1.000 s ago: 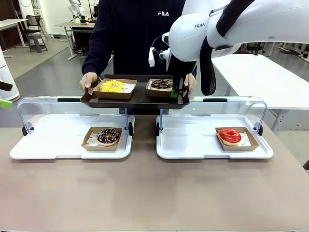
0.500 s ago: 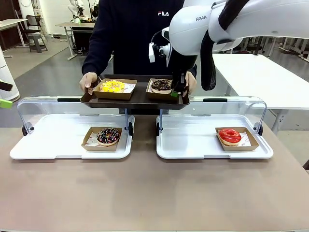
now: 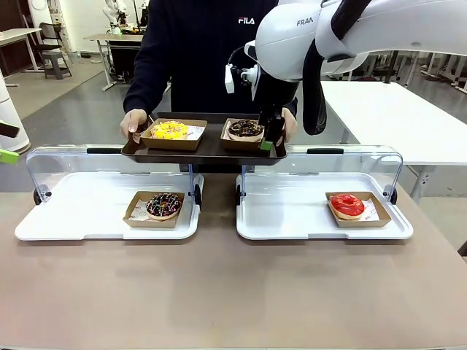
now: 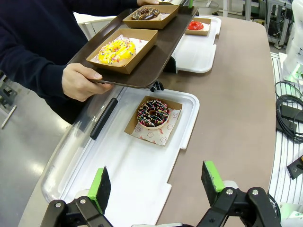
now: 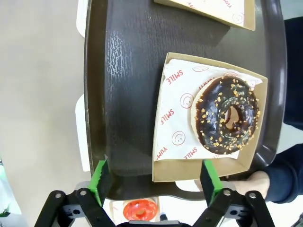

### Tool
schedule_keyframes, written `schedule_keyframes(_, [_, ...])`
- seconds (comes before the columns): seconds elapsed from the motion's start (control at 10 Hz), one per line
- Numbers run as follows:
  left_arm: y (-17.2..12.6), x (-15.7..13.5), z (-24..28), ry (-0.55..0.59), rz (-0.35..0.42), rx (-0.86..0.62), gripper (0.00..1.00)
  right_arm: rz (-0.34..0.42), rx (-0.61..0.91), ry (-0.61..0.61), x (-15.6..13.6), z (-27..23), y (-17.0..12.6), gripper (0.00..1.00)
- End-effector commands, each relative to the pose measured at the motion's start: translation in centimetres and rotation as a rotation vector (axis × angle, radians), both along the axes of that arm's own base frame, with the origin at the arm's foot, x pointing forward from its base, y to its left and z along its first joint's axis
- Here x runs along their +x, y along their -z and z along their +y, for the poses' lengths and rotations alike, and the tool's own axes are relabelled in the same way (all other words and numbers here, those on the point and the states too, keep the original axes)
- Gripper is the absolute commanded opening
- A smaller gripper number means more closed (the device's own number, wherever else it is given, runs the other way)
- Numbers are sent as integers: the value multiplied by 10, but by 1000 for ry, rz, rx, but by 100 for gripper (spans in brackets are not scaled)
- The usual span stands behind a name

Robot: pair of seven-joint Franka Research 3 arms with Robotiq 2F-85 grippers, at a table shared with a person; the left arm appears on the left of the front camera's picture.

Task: Provide the desired donut to the person.
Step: Place the picked Paper togo box onto the Handle tray extended by the person.

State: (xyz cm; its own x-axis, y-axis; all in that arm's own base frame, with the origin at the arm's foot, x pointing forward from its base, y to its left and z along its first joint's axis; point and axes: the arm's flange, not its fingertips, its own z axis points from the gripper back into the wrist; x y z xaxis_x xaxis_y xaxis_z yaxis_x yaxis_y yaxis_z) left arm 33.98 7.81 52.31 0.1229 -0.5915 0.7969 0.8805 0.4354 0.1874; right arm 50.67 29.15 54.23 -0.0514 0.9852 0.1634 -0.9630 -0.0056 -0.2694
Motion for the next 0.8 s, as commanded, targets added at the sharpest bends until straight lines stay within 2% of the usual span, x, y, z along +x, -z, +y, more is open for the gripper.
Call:
schedule_keyframes(0.0, [0,0,0,-3,-7,-18,100,34,21,-22,-1,-3,-8,100])
schedule_keyframes(0.2, [0,0,0,-3,-7,-18,100,49,34,-8,-1,0,-9,100])
schedule_keyframes(0.3, [0,0,0,-3,-7,-18,100,117,39,-3,-5,4,-9,100])
schedule_keyframes(0.4, [0,0,0,-3,-7,-18,100,19,8,2,-2,0,-4,100])
schedule_keyframes(0.7, [0,0,0,-3,-7,-18,100,19,8,2,-2,0,-4,100])
